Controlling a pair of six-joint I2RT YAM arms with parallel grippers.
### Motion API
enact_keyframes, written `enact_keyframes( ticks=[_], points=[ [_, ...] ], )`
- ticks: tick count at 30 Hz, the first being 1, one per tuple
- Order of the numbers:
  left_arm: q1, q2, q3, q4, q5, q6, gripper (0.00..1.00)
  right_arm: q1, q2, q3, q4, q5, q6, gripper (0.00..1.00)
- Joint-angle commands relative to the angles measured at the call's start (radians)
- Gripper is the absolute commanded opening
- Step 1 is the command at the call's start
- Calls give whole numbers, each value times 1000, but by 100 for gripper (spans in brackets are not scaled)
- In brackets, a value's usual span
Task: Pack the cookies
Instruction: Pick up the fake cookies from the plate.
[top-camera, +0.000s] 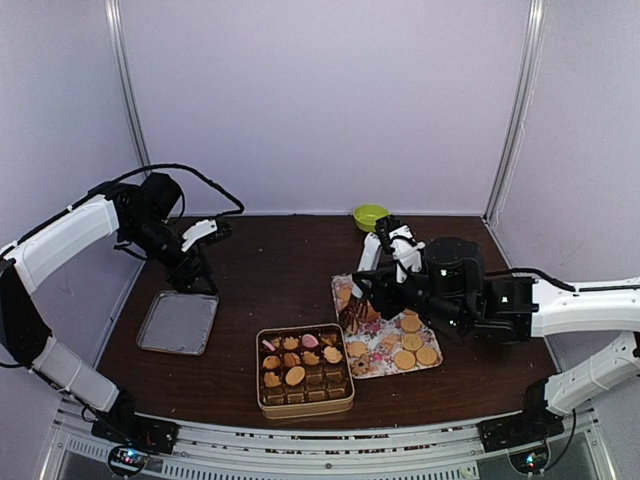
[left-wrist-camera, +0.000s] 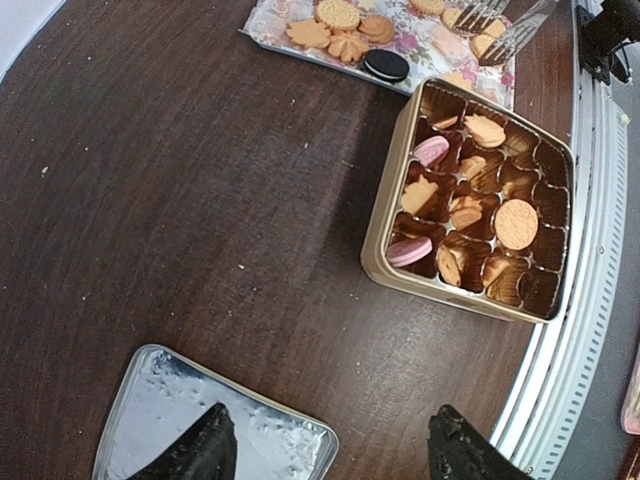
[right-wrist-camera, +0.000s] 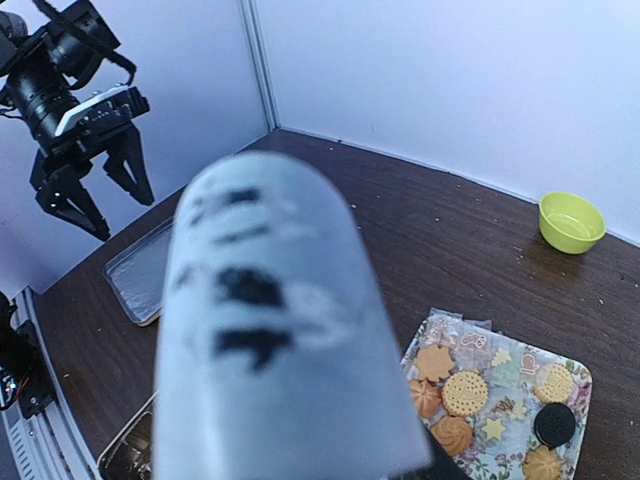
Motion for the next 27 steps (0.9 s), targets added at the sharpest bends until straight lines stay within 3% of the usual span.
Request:
enact_keyframes(
  ticks=[1,27],
  points=[
    [2,14,12,-11,1,8,68,-24,-21,-43,12,65,42,38],
    [2,4,28,-23,7,2,68,-45,134,-141,178,25,154,40]
  ],
)
